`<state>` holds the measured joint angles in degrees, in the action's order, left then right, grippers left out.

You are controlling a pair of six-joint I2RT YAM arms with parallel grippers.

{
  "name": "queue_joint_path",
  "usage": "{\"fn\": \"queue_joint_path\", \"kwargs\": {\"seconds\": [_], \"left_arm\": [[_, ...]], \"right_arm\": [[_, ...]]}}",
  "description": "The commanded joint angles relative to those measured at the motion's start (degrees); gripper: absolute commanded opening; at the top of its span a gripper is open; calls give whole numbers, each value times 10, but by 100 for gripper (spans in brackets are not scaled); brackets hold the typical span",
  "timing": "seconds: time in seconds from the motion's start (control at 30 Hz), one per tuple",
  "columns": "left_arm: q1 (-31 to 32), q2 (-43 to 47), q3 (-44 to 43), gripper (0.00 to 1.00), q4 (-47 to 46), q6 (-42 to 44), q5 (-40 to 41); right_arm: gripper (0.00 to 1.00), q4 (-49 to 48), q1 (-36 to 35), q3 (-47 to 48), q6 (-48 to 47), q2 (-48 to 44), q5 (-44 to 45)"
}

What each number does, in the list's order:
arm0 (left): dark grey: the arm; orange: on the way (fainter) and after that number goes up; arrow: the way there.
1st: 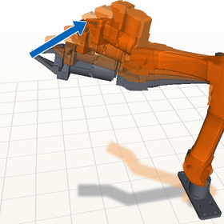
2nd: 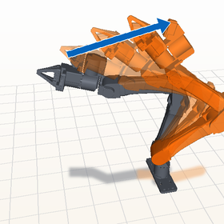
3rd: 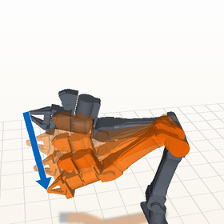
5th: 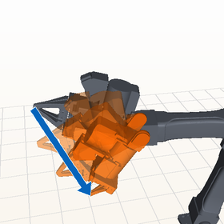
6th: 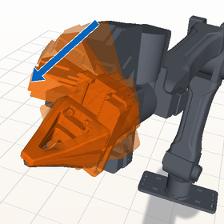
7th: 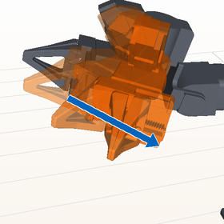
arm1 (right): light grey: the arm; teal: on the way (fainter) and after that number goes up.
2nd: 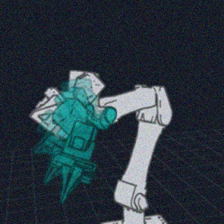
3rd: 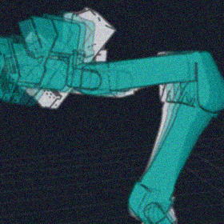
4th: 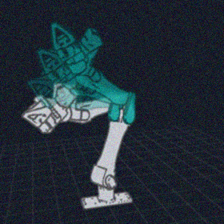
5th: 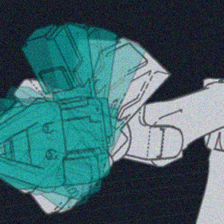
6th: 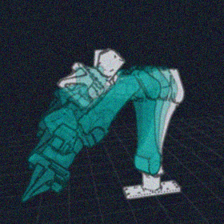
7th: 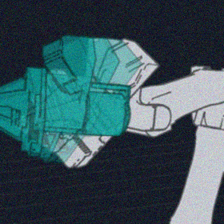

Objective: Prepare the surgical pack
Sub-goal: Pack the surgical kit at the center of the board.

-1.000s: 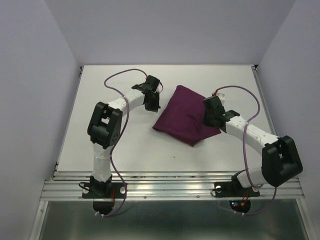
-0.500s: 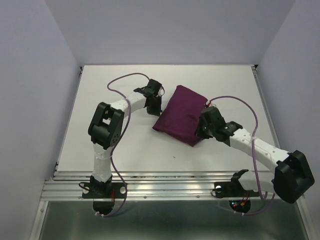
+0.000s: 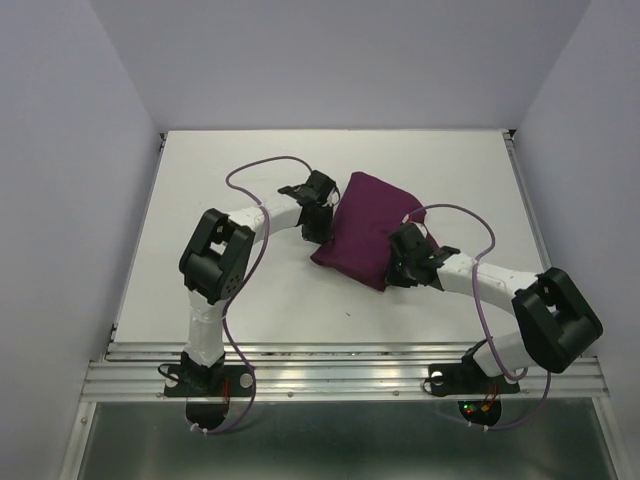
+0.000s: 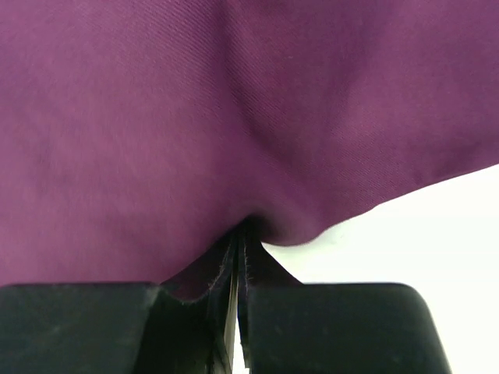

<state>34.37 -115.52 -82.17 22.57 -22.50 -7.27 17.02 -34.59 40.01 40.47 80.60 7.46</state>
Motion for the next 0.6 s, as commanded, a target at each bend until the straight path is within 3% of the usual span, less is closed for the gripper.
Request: {"fn": "queue_joint_path", "kwargs": {"seconds": [0.0, 0.37, 0.57], "left_arm": [[28, 59, 8, 0, 6, -19, -23], [48, 67, 1, 0, 21, -28, -23], [18, 108, 11, 0, 54, -12, 56]], "right_arm": [[4, -43, -4, 4, 8, 35, 36], [2, -40, -4, 6, 5, 42, 41], [5, 72, 2, -3, -12, -66, 165]]}}
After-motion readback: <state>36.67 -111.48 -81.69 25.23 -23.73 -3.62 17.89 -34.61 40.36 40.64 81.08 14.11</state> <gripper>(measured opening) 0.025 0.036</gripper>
